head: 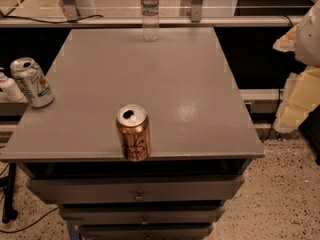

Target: Move orange can near water bottle

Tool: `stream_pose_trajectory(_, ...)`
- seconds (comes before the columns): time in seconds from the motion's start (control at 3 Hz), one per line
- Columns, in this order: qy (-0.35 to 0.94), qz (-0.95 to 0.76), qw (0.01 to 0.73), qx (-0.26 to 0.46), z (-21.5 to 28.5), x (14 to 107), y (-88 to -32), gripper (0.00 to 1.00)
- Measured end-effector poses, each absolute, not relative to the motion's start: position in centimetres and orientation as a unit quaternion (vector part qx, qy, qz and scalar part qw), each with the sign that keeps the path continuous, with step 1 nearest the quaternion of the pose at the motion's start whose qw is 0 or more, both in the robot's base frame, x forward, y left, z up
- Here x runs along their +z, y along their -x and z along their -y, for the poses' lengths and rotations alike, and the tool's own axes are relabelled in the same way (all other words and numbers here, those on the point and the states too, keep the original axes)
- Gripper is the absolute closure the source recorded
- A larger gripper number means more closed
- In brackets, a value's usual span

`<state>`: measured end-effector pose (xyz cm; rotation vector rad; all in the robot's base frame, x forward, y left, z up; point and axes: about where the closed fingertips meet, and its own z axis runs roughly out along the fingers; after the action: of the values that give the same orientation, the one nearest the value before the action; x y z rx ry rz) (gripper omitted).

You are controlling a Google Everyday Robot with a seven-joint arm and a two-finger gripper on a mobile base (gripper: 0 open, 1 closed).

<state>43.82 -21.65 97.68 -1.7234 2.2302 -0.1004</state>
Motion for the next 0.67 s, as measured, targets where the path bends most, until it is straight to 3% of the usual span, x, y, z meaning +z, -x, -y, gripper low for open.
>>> stream_pose_trajectory(0.67, 0.597, -0.78, 0.186, -0.007, 21.06, 97.07, -43.79, 0.0)
